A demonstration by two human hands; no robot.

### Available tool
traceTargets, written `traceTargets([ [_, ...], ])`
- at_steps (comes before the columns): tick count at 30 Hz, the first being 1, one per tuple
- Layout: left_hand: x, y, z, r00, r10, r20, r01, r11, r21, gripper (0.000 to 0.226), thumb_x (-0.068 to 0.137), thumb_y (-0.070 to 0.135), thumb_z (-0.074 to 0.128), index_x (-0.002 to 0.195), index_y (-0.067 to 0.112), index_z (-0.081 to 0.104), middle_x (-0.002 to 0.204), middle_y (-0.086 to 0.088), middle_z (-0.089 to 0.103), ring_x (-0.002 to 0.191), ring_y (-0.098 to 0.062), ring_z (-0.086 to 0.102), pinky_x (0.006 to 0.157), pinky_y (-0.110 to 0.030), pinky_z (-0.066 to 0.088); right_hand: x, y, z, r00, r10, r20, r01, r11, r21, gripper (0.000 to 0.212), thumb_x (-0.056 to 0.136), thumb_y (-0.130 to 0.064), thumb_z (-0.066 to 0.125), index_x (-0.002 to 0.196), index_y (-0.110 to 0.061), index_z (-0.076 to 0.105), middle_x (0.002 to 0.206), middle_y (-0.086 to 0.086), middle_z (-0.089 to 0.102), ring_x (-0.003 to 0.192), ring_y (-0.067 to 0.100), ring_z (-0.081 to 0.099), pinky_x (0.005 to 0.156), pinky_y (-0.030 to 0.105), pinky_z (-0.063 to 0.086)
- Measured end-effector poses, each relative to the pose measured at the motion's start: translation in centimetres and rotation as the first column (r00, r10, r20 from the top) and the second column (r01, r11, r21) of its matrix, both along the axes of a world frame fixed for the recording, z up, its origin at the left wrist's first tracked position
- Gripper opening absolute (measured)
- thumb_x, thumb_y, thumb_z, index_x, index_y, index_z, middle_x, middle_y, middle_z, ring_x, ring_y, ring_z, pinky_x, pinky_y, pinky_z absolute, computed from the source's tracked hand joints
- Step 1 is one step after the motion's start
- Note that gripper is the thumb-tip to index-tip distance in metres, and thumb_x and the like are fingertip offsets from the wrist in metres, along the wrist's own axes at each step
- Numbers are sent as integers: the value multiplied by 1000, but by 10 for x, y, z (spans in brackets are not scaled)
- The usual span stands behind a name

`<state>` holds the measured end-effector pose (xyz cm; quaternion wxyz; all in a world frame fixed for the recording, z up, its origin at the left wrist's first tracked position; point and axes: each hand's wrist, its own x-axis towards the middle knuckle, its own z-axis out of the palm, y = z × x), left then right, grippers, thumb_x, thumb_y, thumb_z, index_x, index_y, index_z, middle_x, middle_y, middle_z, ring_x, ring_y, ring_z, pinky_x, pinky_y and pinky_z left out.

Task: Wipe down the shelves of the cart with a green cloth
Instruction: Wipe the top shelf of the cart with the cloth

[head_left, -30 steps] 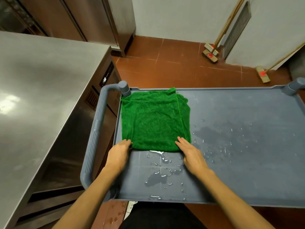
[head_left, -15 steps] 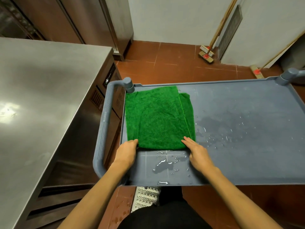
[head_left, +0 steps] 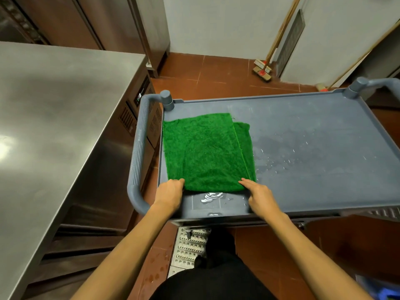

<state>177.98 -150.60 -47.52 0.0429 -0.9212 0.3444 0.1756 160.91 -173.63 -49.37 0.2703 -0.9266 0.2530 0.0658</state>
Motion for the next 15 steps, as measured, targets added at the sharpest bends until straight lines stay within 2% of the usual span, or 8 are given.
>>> traceTargets([
  [6, -18, 16, 1, 1000, -20, 23, 21, 999, -28, 19, 98, 15, 45, 113, 11, 54, 106, -17, 67, 97, -42, 63, 73, -44, 47, -19, 12, 6, 999, -30, -26, 30, 1000, 6, 69, 77, 16, 42, 136, -17, 57, 143, 6, 52, 132, 27, 49, 110, 32, 36],
  [9, -25, 24, 3, 999, -43, 25, 44, 999, -28, 16, 98, 18, 45, 111, 12, 54, 103, -16, 68, 94, -41, 63, 68, -42, 44, -28, 16, 9, 998, -33, -47, 34, 999, 16, 67, 79, 15, 43, 134, -19, 58, 140, 10, 56, 126, 32, 53, 105, 36, 41],
  [15, -37, 37, 9, 997, -65, 37, 66, 997, -48, 11, 94, 12, 50, 103, 13, 53, 95, -12, 69, 92, -38, 63, 65, -37, 37, -42, 20, 21, 996, -15, -90, 16, 1000, 9, 65, 81, 12, 42, 135, -22, 58, 135, 13, 59, 121, 34, 55, 99, 41, 47],
])
